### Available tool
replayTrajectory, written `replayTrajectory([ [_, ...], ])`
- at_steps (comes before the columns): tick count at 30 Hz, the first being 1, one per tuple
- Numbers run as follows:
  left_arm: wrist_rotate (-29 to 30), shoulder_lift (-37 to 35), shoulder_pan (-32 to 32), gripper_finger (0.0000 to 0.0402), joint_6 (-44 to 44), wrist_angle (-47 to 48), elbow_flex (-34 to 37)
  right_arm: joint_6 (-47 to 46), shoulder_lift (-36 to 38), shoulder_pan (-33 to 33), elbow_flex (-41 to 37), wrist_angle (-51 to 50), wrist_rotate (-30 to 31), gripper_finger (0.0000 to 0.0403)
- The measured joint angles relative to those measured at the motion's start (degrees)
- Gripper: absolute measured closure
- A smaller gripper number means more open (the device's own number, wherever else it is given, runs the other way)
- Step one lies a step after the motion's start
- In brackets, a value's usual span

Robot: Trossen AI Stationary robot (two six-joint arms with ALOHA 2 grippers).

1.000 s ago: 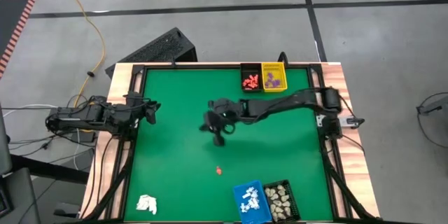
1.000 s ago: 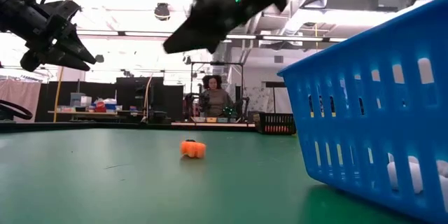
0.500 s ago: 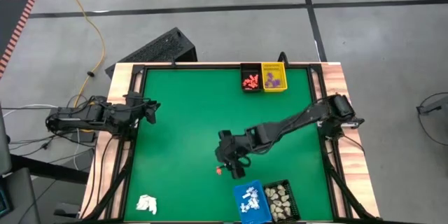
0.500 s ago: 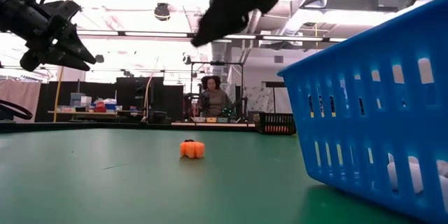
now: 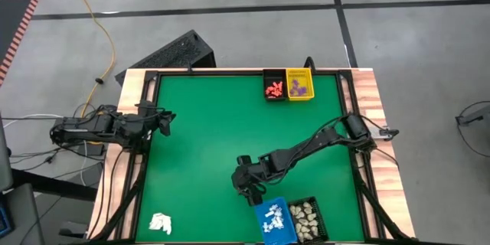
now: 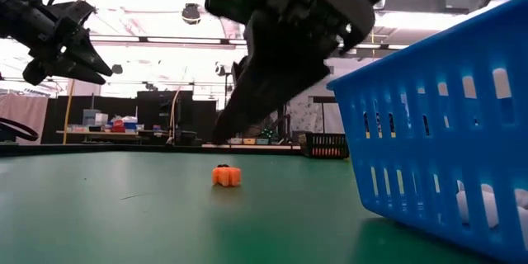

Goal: Sort Halloween decoration
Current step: Put the orange skeleton toy into the top black basket

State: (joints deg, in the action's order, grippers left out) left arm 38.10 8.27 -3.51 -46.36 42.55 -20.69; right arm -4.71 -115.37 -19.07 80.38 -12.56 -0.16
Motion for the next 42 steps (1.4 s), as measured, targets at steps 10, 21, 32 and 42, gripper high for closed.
replayTrajectory([
  [10, 0.05, -0.01, 0.0, 0.0281, 0.01, 0.03, 0.0, -1.38, -3.82, 0.06, 0.09, -0.06, 0.33, 0.0138],
  [21, 0.14, -0.02, 0.0, 0.0281, 0.01, 0.03, 0.0, -4.33, -4.44, 0.74, 0.17, -0.35, 1.66, 0.0182],
  [32, 0.2, -0.02, 0.0, 0.0281, 0.01, 0.03, 0.0, -5.57, -4.46, 0.79, 0.13, -0.5, 1.86, 0.0317],
  [42, 0.22, -0.02, 0.0, 0.0281, 0.01, 0.03, 0.0, -3.99, -4.9, 0.77, 5.04, -7.2, 1.73, 0.0351],
])
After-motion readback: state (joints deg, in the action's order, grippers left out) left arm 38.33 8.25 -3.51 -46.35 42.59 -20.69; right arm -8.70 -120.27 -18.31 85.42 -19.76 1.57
